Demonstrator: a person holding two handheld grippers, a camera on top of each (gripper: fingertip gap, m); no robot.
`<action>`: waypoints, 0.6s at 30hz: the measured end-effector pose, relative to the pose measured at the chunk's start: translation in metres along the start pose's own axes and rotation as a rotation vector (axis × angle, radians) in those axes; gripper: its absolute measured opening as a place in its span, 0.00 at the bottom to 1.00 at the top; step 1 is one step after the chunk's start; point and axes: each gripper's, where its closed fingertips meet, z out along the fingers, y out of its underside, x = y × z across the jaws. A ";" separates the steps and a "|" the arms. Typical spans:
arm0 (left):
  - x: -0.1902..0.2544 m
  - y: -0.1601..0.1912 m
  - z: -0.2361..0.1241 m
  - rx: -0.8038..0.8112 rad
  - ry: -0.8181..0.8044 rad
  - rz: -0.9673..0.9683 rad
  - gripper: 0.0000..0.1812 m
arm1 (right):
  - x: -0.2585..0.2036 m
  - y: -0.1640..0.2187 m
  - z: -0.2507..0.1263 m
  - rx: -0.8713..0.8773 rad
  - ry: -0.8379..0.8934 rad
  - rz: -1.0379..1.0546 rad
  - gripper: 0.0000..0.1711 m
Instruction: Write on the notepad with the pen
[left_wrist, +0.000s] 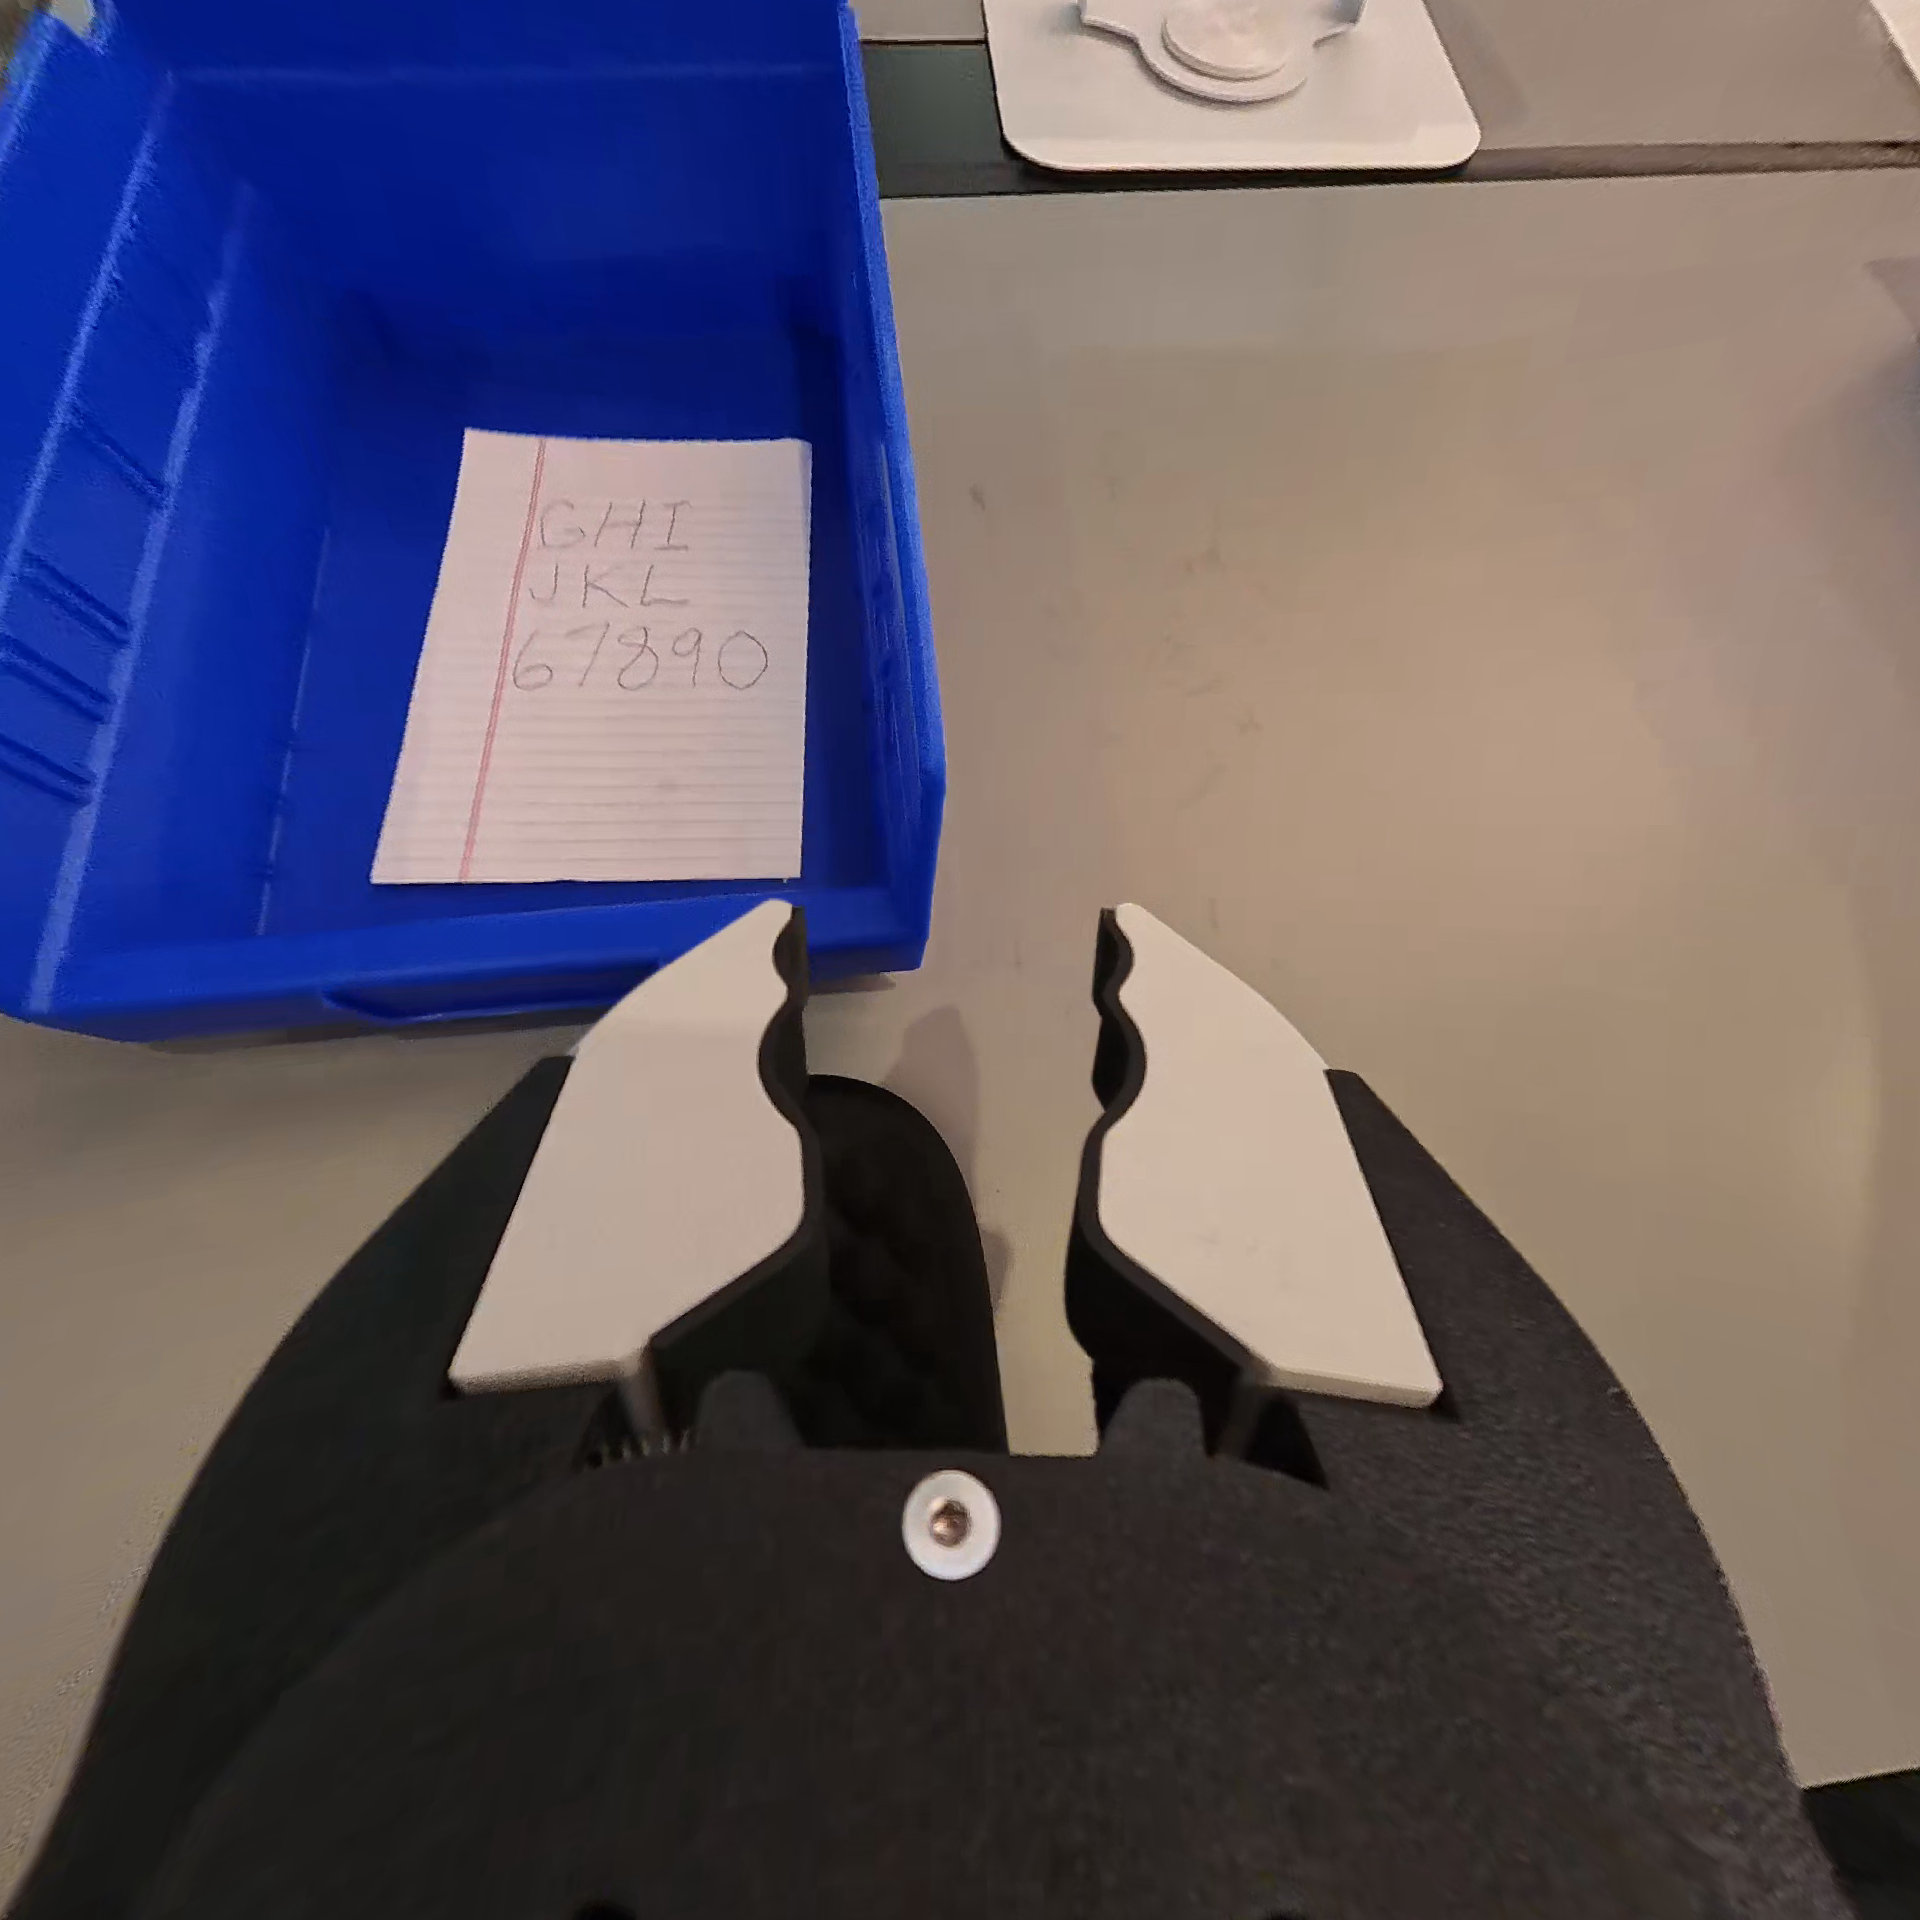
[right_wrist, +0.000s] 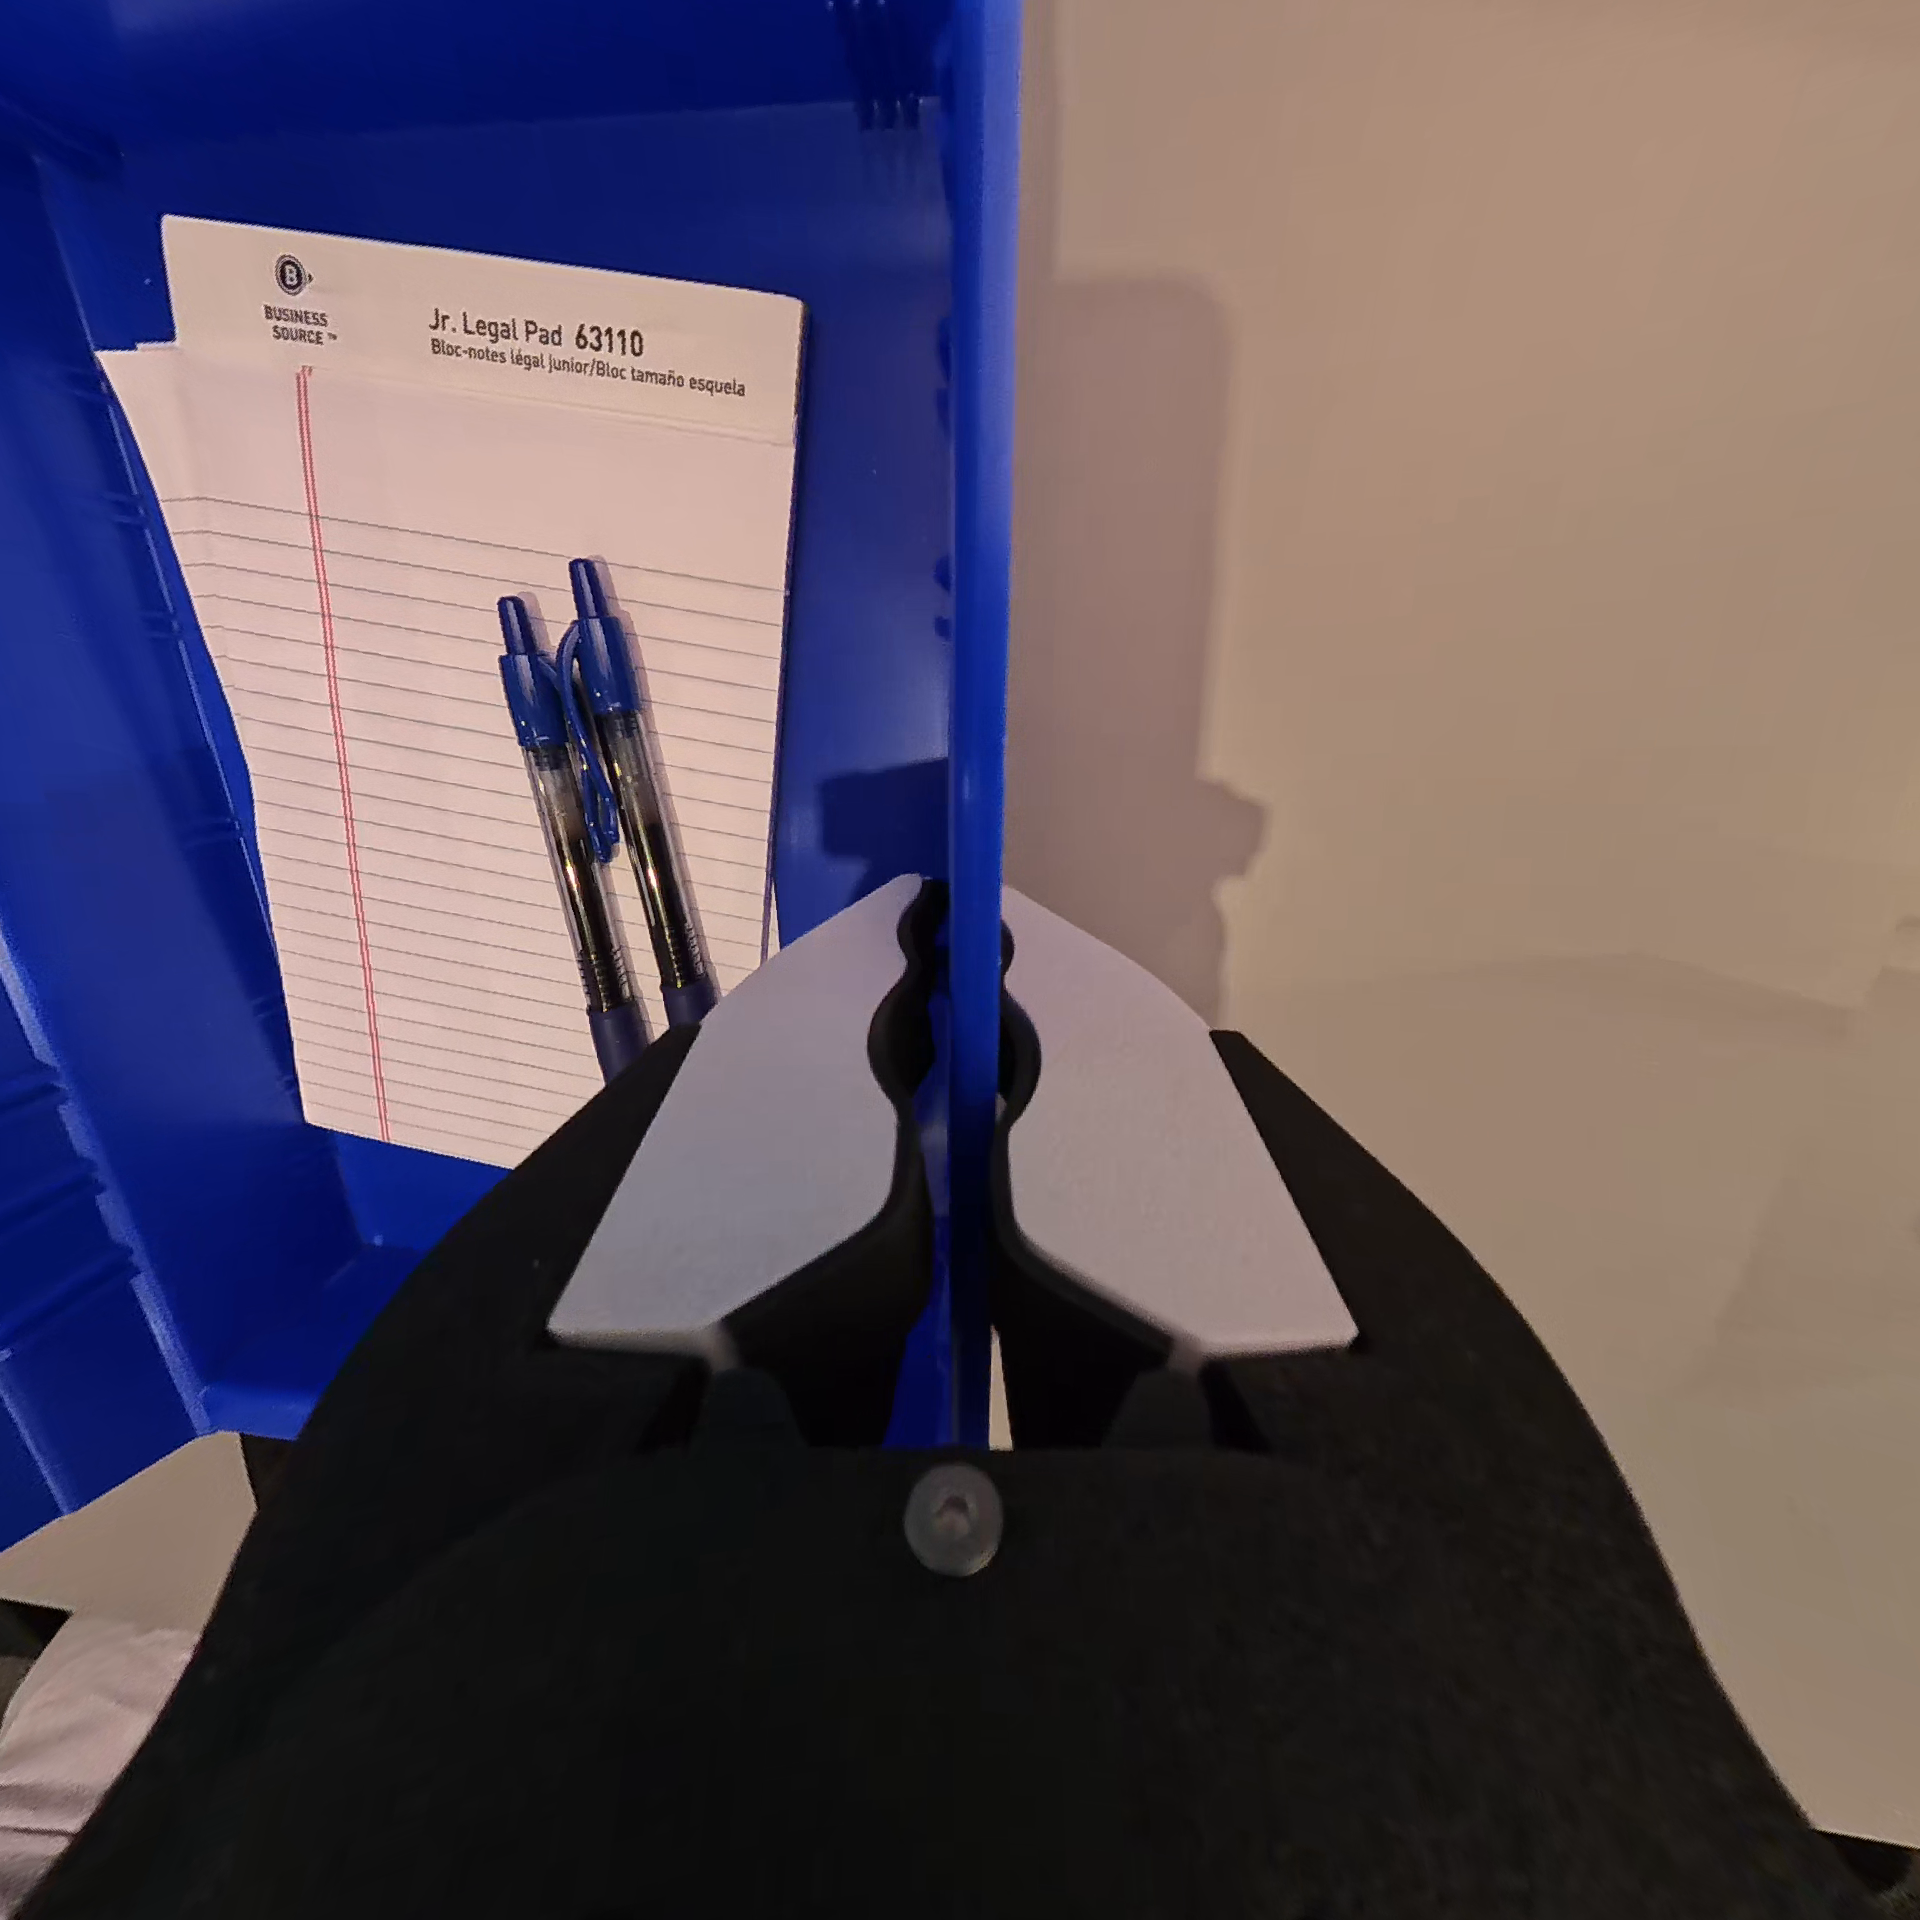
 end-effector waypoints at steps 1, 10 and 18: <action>0.000 0.003 0.003 -0.002 0.011 -0.017 0.30 | 0.000 0.000 0.000 -0.001 -0.002 0.003 0.03; -0.009 -0.020 0.040 0.104 -0.014 -0.053 0.27 | -0.001 0.000 0.000 0.004 -0.011 0.013 0.03; -0.020 -0.022 0.089 0.021 -0.090 -0.027 0.24 | -0.001 0.000 0.000 0.011 -0.025 0.012 0.03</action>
